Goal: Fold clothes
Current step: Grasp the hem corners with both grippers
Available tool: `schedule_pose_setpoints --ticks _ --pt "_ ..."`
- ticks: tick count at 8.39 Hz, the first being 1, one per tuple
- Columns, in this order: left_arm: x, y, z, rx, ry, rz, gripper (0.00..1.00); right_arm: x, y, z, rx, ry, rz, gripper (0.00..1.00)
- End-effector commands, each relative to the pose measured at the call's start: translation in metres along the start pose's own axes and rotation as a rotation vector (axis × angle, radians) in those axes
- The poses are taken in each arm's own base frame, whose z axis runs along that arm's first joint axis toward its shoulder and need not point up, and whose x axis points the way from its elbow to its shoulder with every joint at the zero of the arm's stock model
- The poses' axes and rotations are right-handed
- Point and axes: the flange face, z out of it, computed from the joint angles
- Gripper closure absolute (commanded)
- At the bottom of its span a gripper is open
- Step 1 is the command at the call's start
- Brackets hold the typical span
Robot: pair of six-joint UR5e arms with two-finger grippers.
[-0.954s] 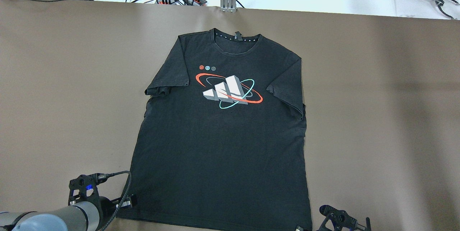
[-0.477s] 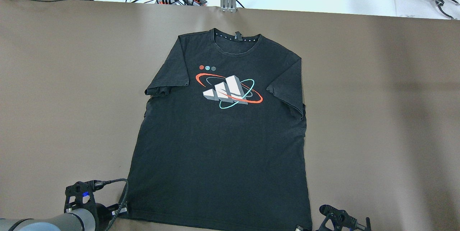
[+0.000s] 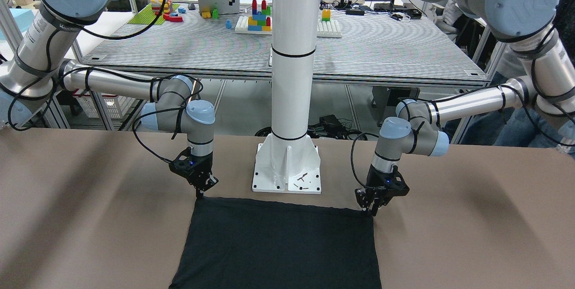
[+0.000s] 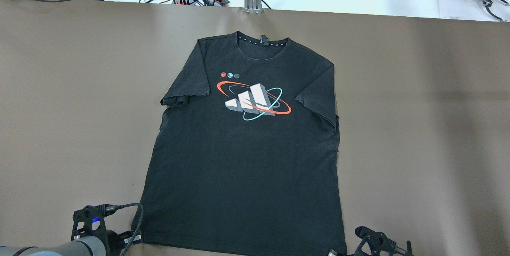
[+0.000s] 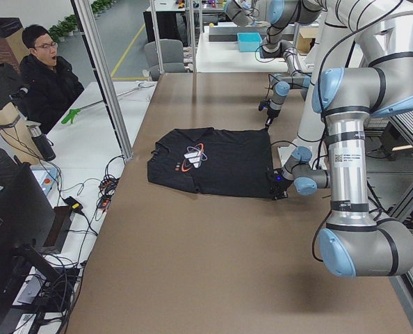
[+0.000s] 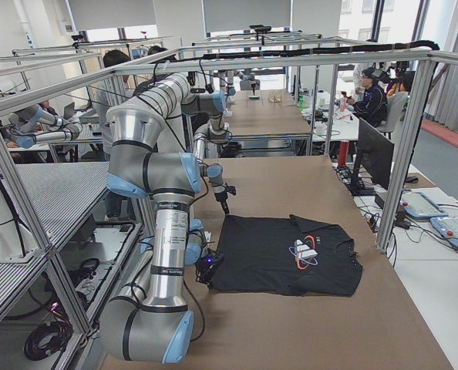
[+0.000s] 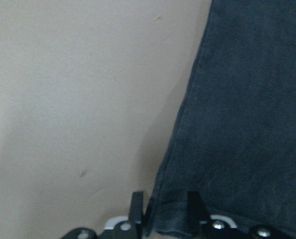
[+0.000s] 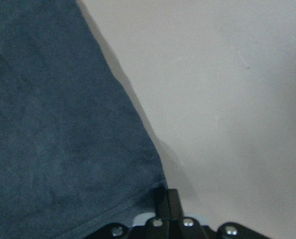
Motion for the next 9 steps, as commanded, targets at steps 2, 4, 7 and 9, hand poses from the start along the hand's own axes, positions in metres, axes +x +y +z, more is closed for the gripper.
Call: schedule_pose_setpoints --ticks 2,4,7,9 --pt "-0.011 0.003 -0.002 -0.007 -0.018 0.011 0.90 0.000 0.000 -0.001 0.000 -0.001 -0.001 1.00" --pt "-0.018 -0.001 -0.015 -0.022 -0.020 0.010 1.00 -0.002 -0.001 -0.005 -0.003 -0.010 -0.001 1.00" --pt "-0.015 -0.004 -0.049 -0.068 0.014 -0.010 1.00 0.000 -0.008 -0.047 -0.020 -0.018 -0.008 1.00" --pt "-0.007 0.001 -0.064 -0.091 0.041 -0.044 1.00 0.004 -0.011 -0.075 -0.030 0.012 -0.018 1.00"
